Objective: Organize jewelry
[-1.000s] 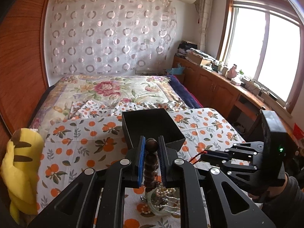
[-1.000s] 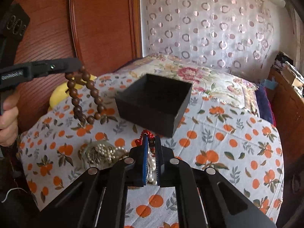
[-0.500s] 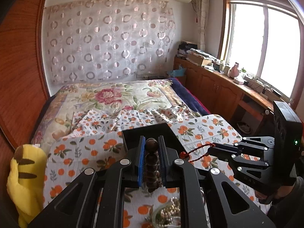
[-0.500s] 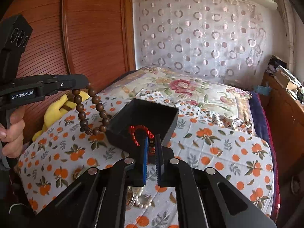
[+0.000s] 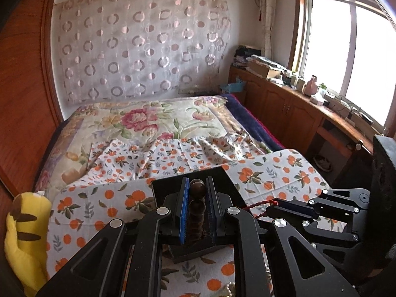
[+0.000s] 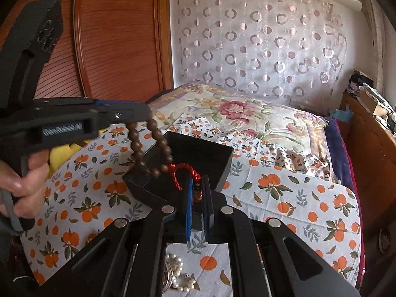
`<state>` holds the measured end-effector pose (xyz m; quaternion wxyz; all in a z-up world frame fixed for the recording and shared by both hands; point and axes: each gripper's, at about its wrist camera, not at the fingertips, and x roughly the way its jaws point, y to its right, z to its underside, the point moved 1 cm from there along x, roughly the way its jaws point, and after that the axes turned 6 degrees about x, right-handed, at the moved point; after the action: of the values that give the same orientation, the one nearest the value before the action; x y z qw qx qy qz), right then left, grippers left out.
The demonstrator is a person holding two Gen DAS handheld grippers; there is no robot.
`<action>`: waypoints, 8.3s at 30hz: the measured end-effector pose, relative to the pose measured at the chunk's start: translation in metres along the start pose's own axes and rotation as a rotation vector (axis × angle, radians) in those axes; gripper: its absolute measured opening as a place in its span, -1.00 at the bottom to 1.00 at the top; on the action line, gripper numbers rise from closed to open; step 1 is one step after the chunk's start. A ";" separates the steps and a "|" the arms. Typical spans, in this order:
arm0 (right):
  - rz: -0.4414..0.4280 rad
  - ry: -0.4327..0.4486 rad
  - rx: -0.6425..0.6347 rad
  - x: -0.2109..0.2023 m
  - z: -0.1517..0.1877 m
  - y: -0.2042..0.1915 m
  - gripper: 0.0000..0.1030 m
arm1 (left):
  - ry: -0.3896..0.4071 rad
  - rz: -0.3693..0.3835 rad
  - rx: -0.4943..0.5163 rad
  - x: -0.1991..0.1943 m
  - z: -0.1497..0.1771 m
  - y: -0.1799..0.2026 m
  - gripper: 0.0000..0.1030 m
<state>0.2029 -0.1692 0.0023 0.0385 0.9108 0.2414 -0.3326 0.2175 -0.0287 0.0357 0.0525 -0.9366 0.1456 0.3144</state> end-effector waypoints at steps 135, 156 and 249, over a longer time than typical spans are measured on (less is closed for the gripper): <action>0.036 -0.079 -0.057 -0.077 0.109 -0.009 0.13 | 0.096 0.070 0.066 -0.103 0.038 0.033 -0.93; 0.031 -0.028 -0.072 -0.069 0.064 -0.010 0.13 | 0.197 0.018 0.099 -0.132 -0.036 0.030 -0.93; -0.038 -0.201 -0.310 -0.004 0.109 -0.059 0.32 | -0.149 0.029 0.039 -0.049 0.170 0.011 0.33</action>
<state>0.1086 -0.1437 -0.0748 0.1960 0.8515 0.3016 -0.3816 0.0798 0.0050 -0.0701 0.0767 -0.9072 0.1609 0.3810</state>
